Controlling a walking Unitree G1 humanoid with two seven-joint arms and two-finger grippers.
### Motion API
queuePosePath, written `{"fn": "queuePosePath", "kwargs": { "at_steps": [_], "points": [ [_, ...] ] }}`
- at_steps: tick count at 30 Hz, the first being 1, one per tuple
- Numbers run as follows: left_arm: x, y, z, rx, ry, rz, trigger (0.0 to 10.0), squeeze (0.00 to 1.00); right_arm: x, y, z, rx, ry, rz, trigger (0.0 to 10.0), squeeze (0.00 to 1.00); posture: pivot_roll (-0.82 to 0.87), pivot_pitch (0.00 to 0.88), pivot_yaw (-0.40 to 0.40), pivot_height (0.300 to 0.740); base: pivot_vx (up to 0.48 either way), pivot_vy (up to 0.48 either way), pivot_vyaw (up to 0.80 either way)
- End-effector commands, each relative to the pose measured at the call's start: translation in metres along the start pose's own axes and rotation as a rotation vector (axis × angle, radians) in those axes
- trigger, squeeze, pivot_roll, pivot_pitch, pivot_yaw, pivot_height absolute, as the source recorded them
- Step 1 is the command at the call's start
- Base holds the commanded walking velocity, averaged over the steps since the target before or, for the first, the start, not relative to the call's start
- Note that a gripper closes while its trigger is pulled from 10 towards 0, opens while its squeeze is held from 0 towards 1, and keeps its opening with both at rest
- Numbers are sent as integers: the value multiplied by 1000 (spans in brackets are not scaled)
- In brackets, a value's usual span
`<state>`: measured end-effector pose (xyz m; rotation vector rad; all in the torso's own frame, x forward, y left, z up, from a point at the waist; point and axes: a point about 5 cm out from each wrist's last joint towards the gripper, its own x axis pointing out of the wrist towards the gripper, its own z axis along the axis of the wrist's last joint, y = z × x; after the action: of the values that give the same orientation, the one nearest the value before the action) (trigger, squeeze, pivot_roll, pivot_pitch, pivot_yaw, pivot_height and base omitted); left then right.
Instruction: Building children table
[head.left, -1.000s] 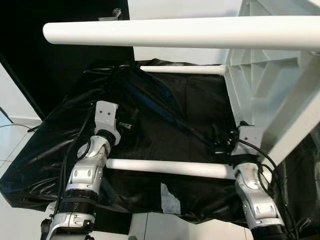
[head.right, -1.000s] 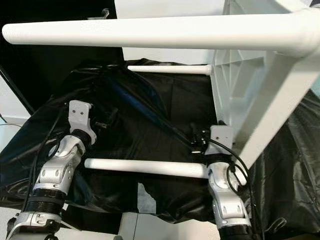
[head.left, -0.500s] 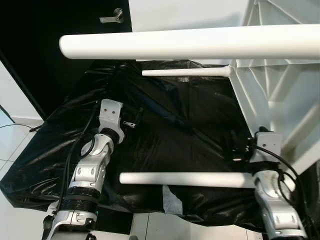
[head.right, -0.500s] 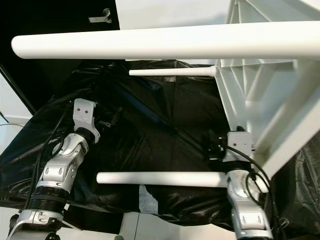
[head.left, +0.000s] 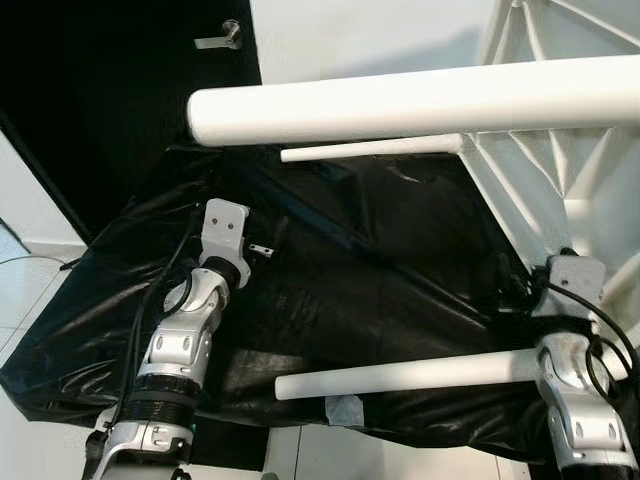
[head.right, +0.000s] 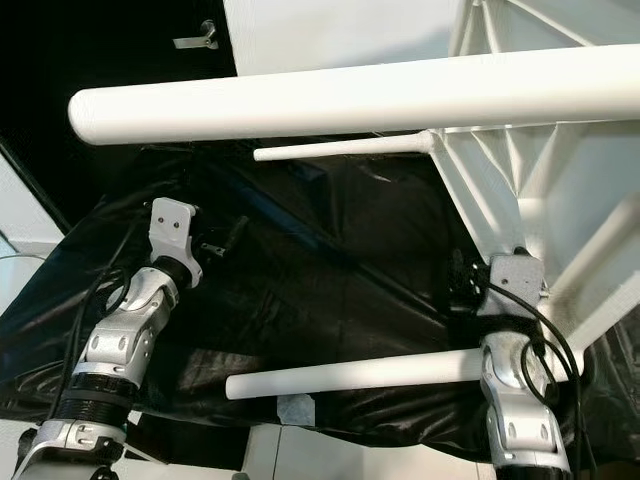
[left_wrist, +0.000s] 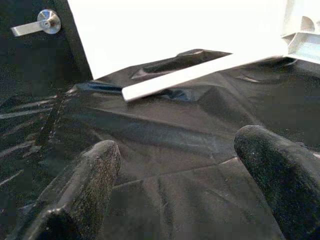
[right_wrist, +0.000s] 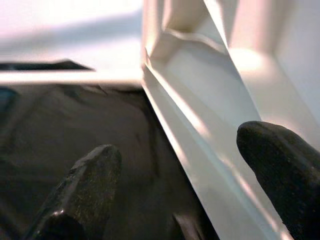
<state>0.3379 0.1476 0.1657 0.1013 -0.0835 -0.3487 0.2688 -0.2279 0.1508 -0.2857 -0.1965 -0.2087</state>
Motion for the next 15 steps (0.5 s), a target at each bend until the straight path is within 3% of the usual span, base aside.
{"fn": "queuePosePath", "kwargs": {
  "at_steps": [1,4,7,10,11,15],
  "points": [
    [-3,-4,-4,1,17,-78,10000,0,0,2,-1,10,4,20,10000,0,-2,0,32,740,0,0,0],
    [-9,-6,-6,30,46,-144,10000,0,16,24,13,65,-50,100,10000,0,24,0,24,740,0,0,0],
    [-10,-7,-7,38,48,-151,10000,0,18,26,15,70,-54,103,10000,0,26,0,23,740,0,0,0],
    [-17,-12,-7,44,53,-221,10000,0,26,29,19,76,-68,105,10000,0,38,0,15,740,0,0,0],
    [-26,-17,-9,37,68,-297,10000,0,34,29,22,77,-79,100,10000,0,41,0,12,740,0,0,0],
    [-37,-23,-8,7,75,-372,10000,0,38,29,25,79,-86,101,10000,0,45,0,6,740,0,0,0]
  ]
}}
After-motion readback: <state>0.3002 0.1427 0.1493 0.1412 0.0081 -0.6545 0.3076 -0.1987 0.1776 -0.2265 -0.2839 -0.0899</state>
